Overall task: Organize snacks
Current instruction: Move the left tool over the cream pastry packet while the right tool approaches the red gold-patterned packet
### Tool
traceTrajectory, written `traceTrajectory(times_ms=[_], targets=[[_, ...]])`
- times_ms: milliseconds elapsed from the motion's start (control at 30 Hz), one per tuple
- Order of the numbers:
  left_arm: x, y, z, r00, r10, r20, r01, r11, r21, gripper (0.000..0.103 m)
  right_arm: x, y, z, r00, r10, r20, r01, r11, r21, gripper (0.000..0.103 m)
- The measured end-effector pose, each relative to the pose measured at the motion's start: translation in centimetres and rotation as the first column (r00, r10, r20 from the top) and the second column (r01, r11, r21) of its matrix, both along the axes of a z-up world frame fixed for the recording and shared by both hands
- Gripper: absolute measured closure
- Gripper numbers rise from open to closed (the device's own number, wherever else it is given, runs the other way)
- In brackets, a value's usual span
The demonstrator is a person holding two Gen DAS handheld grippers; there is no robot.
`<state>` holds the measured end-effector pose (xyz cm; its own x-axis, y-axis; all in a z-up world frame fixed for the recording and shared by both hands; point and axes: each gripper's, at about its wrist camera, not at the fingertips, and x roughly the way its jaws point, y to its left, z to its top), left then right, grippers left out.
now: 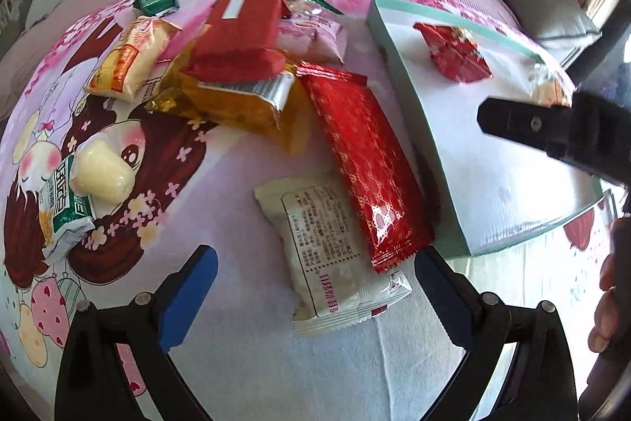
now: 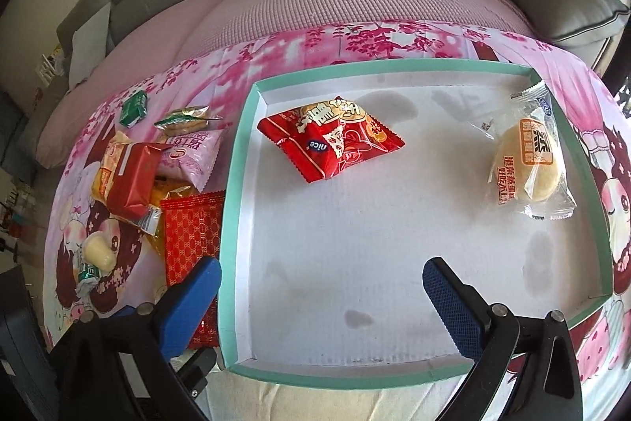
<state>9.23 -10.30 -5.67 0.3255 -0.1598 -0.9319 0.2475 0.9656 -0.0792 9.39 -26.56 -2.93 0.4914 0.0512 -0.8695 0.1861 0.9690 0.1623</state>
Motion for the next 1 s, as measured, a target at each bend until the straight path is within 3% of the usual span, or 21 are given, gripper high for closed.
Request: traceTrajectory(times_ms=[167,300,733,1000], targets=[[0.5,0.2,-1.1,0.999,0.037,-0.026,-0.037,0.999,0.010,0.003,-0.1,-0.1,0.1,1.000,-0.002,0.003,0.002,1.000,0.002,0.000],[0.6,1.1,-1.5,0.996,0.084,-0.009,-0.083,0.995,0.061,0.003,-0.1,-0.1,0.1,1.000,-0.002,0.002,0.002,1.000,0.004,0.000],[2.0,5.5,-1.6,0.967,0.253,0.001,-0.253,0.965,0.069,0.003,0.2,1.4,0.0,0.999,0.044,-0.002,-0.044,0.999,-0.017,0.000],[1.9,7.6,-1.3,0.953,0.304,0.005,-0.303,0.950,0.070,0.003,0.2,2.8,0.6,0.996,0.089,0.032,-0.088,0.996,-0.029,0.000]])
